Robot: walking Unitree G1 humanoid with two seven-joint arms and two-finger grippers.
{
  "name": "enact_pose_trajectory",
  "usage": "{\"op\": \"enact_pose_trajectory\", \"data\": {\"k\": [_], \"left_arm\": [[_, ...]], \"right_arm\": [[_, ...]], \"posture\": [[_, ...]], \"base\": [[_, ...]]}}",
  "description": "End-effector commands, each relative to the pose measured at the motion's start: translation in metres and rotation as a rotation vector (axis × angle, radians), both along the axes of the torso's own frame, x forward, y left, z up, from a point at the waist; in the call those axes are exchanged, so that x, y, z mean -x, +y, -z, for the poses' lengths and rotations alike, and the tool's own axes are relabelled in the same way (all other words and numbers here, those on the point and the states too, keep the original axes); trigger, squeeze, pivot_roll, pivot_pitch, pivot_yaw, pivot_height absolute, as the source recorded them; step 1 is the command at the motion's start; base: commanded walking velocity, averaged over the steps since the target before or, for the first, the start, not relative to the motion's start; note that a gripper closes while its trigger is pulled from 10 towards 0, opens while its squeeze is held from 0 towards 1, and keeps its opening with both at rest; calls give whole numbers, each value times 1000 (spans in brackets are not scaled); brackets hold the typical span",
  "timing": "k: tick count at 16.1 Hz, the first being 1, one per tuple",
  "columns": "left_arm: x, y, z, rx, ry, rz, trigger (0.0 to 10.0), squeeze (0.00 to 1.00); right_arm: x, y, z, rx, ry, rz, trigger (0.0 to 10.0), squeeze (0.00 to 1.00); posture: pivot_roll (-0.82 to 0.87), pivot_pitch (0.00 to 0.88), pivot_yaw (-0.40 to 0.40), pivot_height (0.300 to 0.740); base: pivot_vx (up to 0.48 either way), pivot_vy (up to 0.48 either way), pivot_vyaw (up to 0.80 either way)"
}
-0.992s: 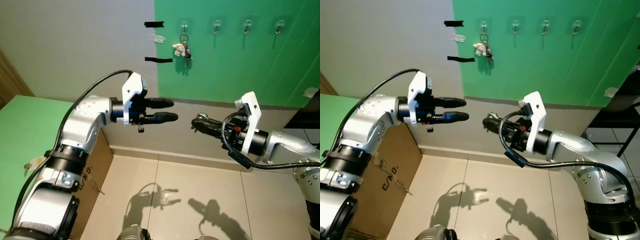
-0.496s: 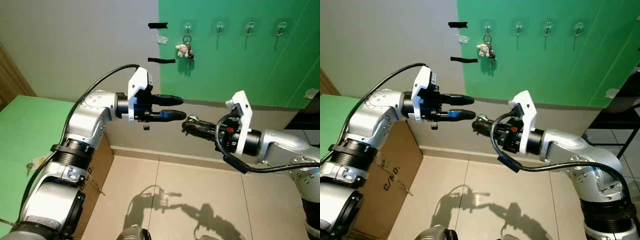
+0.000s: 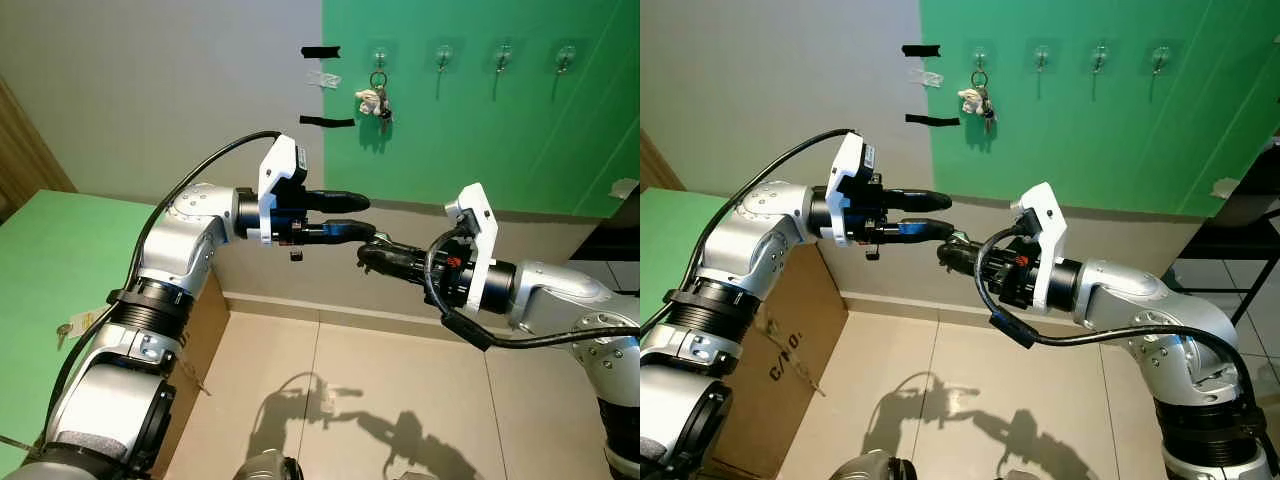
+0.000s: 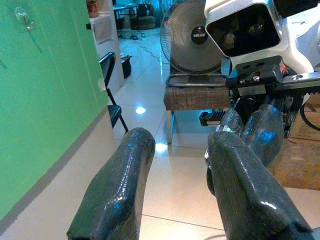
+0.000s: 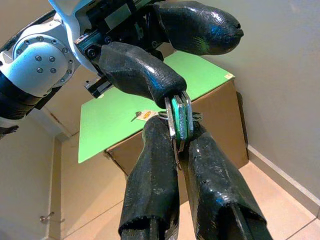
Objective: Hang keys on a hook
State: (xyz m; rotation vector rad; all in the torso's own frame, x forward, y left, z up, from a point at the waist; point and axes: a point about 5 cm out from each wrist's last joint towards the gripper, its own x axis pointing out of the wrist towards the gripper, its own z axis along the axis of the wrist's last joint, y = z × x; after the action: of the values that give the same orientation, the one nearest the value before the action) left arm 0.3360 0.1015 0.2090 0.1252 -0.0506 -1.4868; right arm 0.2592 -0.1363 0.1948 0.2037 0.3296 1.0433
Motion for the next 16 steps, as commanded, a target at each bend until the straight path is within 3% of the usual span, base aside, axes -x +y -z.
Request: {"op": "enact_pose_trajectory", "data": {"k": [1, 5, 10, 16], "left_arm": [[-3, -1, -10, 19, -17, 5, 10000, 0], [-6, 7, -11, 11, -28, -40, 10000, 0], [0, 11, 11, -10, 3, -122, 10000, 0], [5, 7, 8, 3, -14, -118, 10000, 0]], "right_arm": [[2, 6, -6, 8, -23, -42, 0, 0], [-1, 2, -2, 27, -22, -11, 0, 0], [-10, -5, 11, 44, -21, 154, 0, 0], [-10, -1, 15, 29, -14, 170, 0, 0]], "posture": [[-234, 0, 38, 722], [-228, 0, 37, 722], [-222, 0, 40, 722], [-222, 2, 45, 722]], "base": [[0, 0, 0], [0, 0, 0], [0, 0, 0], [0, 0, 0]]}}
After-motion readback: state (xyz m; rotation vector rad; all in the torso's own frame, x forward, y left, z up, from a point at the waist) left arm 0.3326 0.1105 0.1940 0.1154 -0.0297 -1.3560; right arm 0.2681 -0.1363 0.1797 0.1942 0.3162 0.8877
